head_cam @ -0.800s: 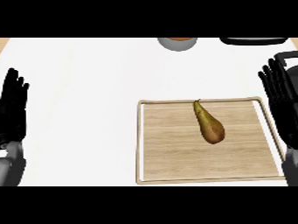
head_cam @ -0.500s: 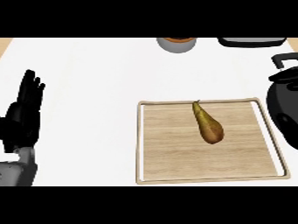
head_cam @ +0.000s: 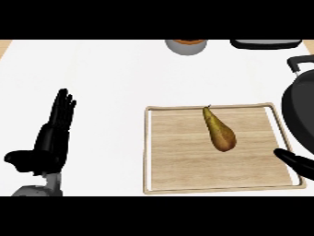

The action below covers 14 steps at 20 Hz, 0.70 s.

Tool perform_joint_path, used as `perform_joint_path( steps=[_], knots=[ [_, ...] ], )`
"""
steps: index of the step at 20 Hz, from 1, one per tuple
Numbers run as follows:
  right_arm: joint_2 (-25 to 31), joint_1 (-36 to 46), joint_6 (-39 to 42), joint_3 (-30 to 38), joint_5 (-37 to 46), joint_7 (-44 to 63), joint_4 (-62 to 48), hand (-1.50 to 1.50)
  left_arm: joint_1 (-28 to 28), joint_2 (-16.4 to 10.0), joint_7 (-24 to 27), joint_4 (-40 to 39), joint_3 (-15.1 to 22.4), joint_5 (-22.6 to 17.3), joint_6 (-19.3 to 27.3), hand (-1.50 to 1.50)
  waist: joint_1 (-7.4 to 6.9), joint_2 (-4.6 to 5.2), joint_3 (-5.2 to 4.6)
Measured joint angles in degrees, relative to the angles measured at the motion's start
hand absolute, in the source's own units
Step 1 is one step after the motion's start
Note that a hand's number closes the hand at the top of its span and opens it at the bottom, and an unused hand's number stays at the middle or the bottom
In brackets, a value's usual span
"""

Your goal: Pick the pear from the tray and place it in the pot

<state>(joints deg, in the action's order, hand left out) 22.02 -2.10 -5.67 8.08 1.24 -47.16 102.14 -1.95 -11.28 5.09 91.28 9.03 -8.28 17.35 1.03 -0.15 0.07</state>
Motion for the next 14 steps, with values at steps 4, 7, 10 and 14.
perform_joint_path(
  steps=[4,7,10,14],
  knots=[
    [-1.25,-8.21,0.47,-1.05,3.33,-5.36,5.92,-1.5,0.68,0.93,1.28,-0.4,0.41,0.71,-0.51,0.0,-0.18,-0.01,-0.05],
    [0.34,-12.14,-0.7,-1.41,8.99,-1.65,9.26,-1.5,1.77,1.35,2.05,-0.35,0.73,0.82,-0.89,0.0,-0.26,0.0,-0.11],
    [3.03,-15.9,-1.27,-2.57,16.91,4.24,12.42,-1.5,2.35,0.38,1.61,0.99,0.42,0.59,-1.64,0.0,-0.39,-0.01,-0.21],
    [6.54,-18.66,0.09,-4.91,28.18,14.8,15.67,-1.5,2.75,0.98,2.13,1.31,1.04,0.97,-1.59,0.0,-0.84,0.14,-0.31]
  ],
)
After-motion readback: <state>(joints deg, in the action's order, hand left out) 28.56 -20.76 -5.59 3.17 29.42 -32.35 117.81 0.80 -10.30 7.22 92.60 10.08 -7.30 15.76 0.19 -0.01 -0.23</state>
